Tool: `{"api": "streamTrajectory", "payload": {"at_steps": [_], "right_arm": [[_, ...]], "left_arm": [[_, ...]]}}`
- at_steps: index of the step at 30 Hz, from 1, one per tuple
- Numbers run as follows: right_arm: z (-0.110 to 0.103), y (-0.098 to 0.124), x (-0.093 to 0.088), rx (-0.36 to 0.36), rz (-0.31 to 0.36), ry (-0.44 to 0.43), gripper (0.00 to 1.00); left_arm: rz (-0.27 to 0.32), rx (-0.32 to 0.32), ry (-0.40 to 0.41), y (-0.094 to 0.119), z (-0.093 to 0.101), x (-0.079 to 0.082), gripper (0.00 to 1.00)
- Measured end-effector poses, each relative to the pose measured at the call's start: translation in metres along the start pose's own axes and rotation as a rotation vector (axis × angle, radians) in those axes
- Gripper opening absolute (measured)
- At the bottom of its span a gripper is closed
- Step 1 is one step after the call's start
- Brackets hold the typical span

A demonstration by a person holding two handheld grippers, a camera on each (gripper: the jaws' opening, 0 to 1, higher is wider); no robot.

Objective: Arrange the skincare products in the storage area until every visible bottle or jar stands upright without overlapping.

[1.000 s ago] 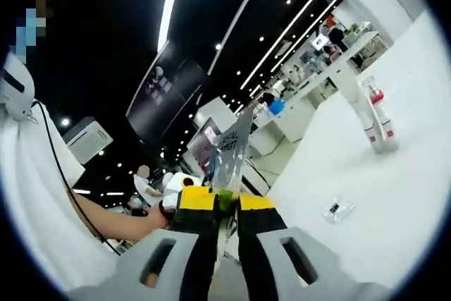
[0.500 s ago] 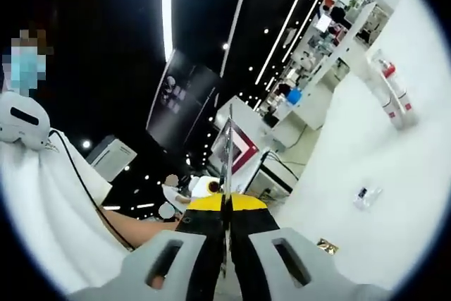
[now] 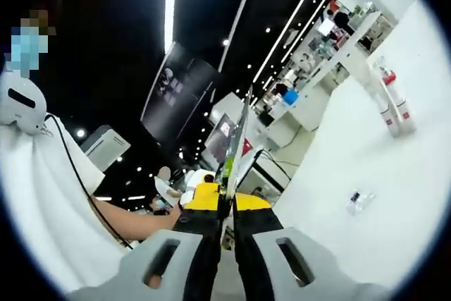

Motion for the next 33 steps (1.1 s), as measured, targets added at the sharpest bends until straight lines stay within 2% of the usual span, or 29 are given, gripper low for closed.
{"api": "streamTrajectory", "payload": {"at_steps": [1,4,7,13,15,18,20,26,28,29,30,32,33], "right_arm": [[-0.002,0.001,0.002,0.022,0.009,-0.032,0.0],[0.0,0.002,0.004,0.008,0.021,-0.013,0.0],[0.0,0.003,0.006,0.005,0.039,-0.014,0.0],[0.0,0.001,0.007,-0.006,0.043,-0.022,0.0],[0.005,0.0,0.005,-0.04,0.03,0.025,0.01],[0.008,0.001,0.006,-0.108,0.031,0.164,0.06],[0.009,0.003,0.009,-0.139,0.053,0.22,0.13],[0.018,0.007,0.017,-0.277,0.097,0.382,0.37],[0.022,0.008,0.015,-0.34,0.075,0.444,0.42],[0.023,0.007,0.015,-0.363,0.065,0.506,0.44],[0.022,0.005,0.013,-0.371,0.051,0.534,0.46],[0.023,0.001,0.008,-0.39,0.01,0.598,0.44],[0.025,-0.001,0.002,-0.392,-0.037,0.619,0.4]], "left_arm": [[-0.003,-0.002,-0.005,-0.001,0.0,0.0,0.03],[-0.03,-0.002,-0.019,-0.002,0.002,-0.004,0.05],[-0.021,0.015,-0.065,0.0,0.0,-0.004,0.06],[-0.038,0.02,-0.027,0.007,-0.002,-0.002,0.03],[-0.043,0.043,-0.039,0.007,-0.005,-0.002,0.02],[-0.026,0.046,-0.02,0.008,-0.008,0.002,0.02],[0.028,0.067,-0.019,0.011,-0.012,0.012,0.02],[0.102,0.103,0.001,0.023,-0.022,0.038,0.02],[0.119,0.135,0.014,0.024,-0.029,0.048,0.02],[0.12,0.149,0.009,0.025,-0.031,0.052,0.02],[0.113,0.174,-0.009,0.023,-0.036,0.056,0.02],[0.111,0.21,-0.004,0.021,-0.044,0.064,0.02],[0.113,0.229,-0.008,0.02,-0.048,0.068,0.02]]}}
Point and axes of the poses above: the point that each gripper's makers call its tool centre point, and the gripper's own axes: y roughly backward along the fingers, z roughly to its right, x roughly out of its top, the point moved 4 cm from there along y, roughly backward along the fingers, and after that the axes turned 2 degrees about x, right-handed, at the moved point
